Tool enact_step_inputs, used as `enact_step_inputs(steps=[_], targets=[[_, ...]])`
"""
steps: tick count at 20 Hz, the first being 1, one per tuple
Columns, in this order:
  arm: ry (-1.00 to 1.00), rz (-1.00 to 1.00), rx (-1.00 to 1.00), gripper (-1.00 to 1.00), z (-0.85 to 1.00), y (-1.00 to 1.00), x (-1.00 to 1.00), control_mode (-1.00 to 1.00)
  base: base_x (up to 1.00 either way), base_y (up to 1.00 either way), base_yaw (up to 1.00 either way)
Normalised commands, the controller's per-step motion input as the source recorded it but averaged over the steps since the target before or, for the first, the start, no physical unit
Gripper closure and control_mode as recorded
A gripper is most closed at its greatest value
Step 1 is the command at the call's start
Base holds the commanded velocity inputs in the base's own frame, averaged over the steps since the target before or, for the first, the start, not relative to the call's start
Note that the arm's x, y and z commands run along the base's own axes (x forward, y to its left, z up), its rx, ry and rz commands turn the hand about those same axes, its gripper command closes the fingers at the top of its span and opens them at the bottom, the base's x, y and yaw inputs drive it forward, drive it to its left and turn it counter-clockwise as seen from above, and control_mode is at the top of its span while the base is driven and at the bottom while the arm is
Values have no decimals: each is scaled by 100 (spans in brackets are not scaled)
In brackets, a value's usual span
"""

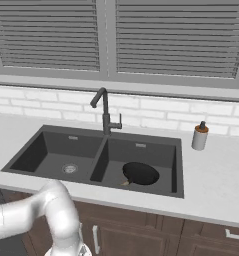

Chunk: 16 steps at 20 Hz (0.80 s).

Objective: Pick the pan and sponge and place them into the sink. Then turn on the water.

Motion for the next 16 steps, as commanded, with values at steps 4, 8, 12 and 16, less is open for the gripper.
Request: enact_step_inputs(steps=[4,8,12,16], targets=[[-1,-16,15,100,67,-66,-20,-100,0,0,0],[5,-18,21,100,100,-92,-18,-100,0,0,0],[22,-21,25,100,100,-95,-13,-100,0,0,0],[30,-19,23,100,100,-99,-17,-100,0,0,0]])
